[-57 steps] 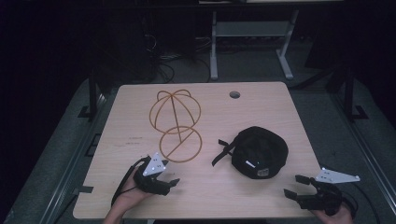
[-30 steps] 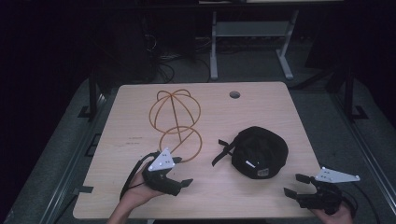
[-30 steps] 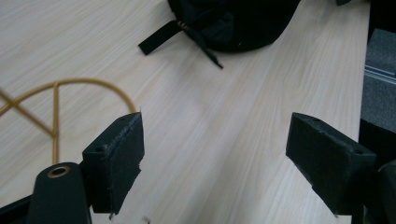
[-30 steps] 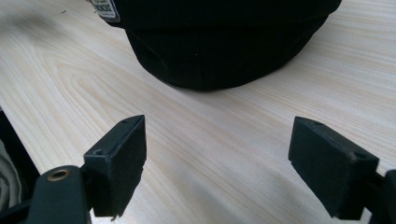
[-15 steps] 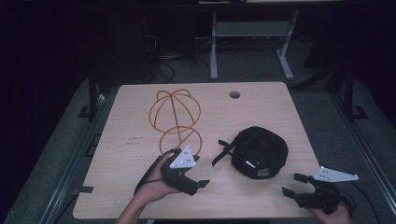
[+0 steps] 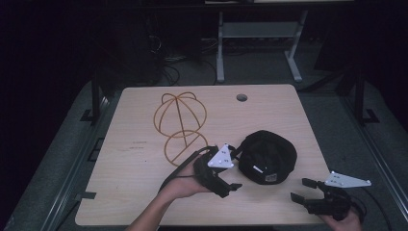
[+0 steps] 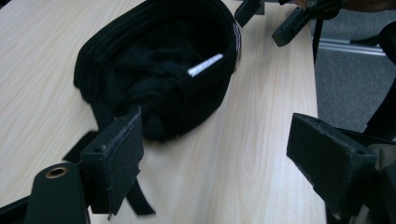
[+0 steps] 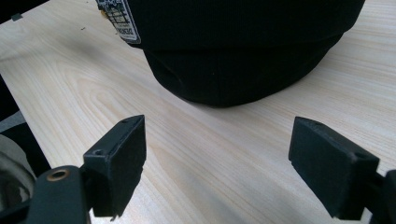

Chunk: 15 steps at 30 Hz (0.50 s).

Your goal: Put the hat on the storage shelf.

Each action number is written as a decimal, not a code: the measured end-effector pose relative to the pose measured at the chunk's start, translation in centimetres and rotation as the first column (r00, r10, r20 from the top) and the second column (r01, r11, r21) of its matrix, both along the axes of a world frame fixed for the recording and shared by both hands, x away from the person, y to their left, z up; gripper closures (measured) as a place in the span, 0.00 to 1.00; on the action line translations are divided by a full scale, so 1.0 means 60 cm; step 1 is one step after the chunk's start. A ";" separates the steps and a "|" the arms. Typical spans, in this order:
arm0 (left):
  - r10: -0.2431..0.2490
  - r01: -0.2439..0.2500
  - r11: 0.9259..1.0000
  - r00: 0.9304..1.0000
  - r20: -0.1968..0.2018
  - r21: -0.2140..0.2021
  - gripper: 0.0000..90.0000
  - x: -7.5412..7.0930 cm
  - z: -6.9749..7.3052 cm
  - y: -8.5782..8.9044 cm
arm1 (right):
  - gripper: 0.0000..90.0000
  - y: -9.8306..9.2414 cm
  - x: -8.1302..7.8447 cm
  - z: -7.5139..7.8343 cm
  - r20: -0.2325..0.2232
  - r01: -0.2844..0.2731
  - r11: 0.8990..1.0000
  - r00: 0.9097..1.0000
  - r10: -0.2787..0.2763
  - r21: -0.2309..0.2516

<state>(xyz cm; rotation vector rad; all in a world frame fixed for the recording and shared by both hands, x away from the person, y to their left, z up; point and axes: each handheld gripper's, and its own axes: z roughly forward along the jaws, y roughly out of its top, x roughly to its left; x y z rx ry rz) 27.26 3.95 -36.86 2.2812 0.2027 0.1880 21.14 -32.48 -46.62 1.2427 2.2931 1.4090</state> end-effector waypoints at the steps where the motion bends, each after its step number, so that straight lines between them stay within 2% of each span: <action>1: 0.000 0.000 1.000 1.000 0.000 0.000 0.21 0.000 0.000 0.000 | 0.21 0.000 0.000 0.000 0.000 0.000 1.000 1.000 0.000 0.000; 3: -0.024 0.024 1.000 1.000 0.000 0.017 0.21 0.006 0.003 -0.021 | 0.21 0.000 -0.001 -0.001 0.002 -0.001 1.000 1.000 0.001 -0.004; 4: -0.024 0.024 1.000 1.000 0.000 0.017 0.21 0.006 0.003 -0.021 | 0.21 0.000 0.000 0.000 0.002 -0.002 1.000 1.000 0.002 -0.002; 5: -0.044 0.043 0.998 0.999 0.008 0.036 0.22 0.010 0.005 -0.035 | 0.21 0.000 0.000 0.000 0.001 -0.002 1.000 1.000 0.002 -0.001; 6: -0.044 0.043 0.998 0.999 0.008 0.036 0.22 0.010 0.005 -0.035 | 0.21 0.000 0.000 0.000 0.001 -0.002 1.000 1.000 0.002 -0.001; 9: -0.072 0.070 0.995 0.997 0.023 0.072 0.23 0.020 0.007 -0.060 | 0.21 0.001 0.000 -0.001 -0.002 -0.001 1.000 1.000 0.001 -0.005; 15: -0.098 0.095 0.990 0.995 0.021 0.103 0.24 0.033 0.004 -0.087 | 0.21 0.003 0.001 -0.001 0.001 -0.010 1.000 1.000 0.010 -0.007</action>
